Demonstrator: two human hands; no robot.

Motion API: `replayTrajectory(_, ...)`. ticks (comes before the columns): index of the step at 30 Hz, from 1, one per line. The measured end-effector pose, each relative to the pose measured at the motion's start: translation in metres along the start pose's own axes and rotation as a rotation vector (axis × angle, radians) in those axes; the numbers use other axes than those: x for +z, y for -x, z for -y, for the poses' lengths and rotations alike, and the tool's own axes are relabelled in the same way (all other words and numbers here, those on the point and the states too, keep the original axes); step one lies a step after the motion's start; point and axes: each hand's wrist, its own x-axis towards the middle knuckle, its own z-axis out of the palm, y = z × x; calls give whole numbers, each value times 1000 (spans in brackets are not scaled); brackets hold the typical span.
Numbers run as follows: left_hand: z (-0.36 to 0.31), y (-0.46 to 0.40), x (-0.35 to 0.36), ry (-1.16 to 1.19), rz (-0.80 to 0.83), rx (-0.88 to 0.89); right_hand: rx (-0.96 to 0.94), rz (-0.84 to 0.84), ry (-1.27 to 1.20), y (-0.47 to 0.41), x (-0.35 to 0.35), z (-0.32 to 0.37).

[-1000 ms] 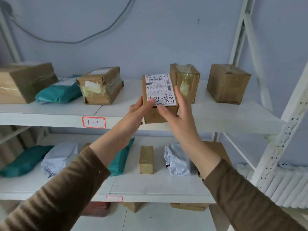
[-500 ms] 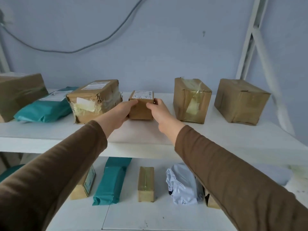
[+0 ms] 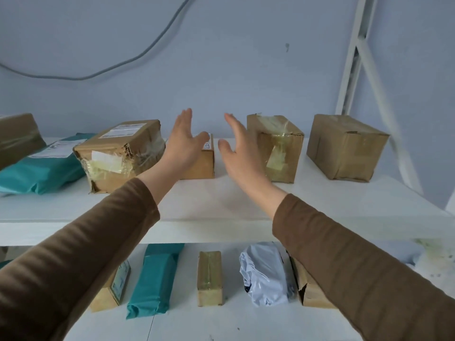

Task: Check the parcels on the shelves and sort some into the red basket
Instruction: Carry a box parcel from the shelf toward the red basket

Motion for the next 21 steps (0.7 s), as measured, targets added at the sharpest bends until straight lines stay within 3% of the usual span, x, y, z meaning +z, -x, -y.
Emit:
replayTrajectory(4,-41,5,32,134,108,91,-88,-223,38,2,-40,-14)
replayTrajectory(9,-62,1,79,325,325,-162,213,-364,-69,-3,-81,-47)
replayTrajectory(15,-62,-8,106,483,428,-301,758,-184,-460,-17,-97,-81)
replayTrajectory(21,-64,9,108,609,397,-324,744,-131,-599,-13,-96,-103)
